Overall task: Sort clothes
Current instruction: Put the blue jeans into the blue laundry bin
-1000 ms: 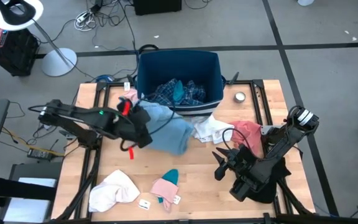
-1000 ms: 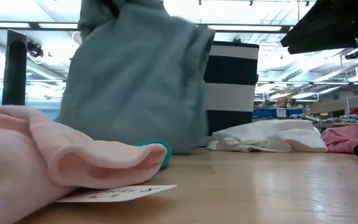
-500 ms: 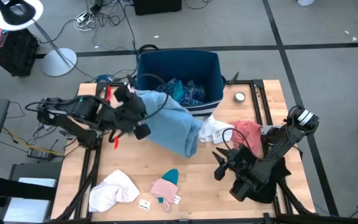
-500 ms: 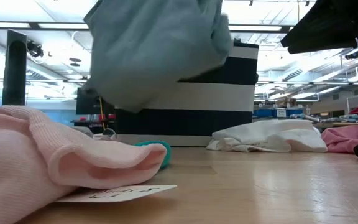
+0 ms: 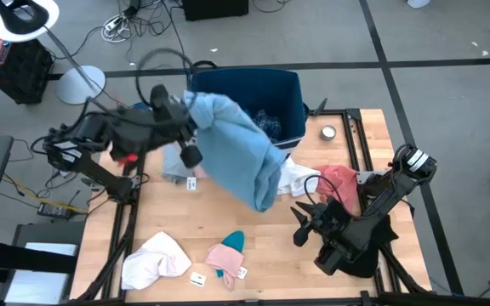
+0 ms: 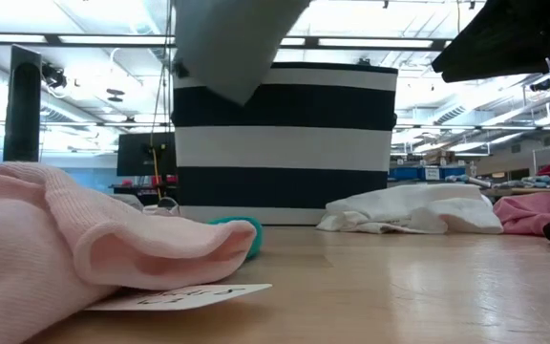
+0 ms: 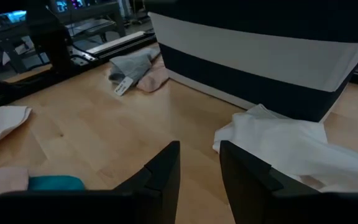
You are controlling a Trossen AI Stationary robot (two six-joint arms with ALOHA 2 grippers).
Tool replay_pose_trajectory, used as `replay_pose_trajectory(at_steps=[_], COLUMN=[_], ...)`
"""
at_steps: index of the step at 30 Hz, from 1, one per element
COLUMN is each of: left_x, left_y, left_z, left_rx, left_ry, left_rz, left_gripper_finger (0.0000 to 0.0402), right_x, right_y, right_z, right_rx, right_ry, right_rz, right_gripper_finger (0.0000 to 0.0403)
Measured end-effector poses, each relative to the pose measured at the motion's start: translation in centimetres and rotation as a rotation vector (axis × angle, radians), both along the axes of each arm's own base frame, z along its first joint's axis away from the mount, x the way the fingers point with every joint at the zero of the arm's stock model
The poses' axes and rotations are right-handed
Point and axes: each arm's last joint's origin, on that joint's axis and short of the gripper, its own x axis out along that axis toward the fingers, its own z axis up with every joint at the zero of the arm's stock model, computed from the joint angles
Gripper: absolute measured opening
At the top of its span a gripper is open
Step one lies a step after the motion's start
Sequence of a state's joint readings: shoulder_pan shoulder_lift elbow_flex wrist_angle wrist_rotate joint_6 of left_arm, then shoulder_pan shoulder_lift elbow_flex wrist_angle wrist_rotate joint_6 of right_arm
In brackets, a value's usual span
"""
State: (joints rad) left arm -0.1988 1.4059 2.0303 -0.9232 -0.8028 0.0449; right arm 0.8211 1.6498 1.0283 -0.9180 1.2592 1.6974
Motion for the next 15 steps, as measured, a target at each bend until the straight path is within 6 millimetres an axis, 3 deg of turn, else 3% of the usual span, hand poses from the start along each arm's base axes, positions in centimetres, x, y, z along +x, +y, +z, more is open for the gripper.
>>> replay_pose_trajectory(at_steps=[8, 15], left_x=[0.2, 1.2], left_y=[2.9, 6.4], left_z=[3.3, 3.4], left_rx=[0.05, 0.074], left_ry=[-0.242, -0.272], left_rz=[-0.053, -0.027], left_gripper_finger=[0.0022, 0.0022], right_x=[0.0, 0.0], right_y=[0.0, 0.0], right_z=[0.0, 0.0], right_rx=[0.0, 0.0], right_ry=[0.0, 0.0], right_rz=[0.0, 0.0], right_gripper_finger=[0.0114, 0.0114])
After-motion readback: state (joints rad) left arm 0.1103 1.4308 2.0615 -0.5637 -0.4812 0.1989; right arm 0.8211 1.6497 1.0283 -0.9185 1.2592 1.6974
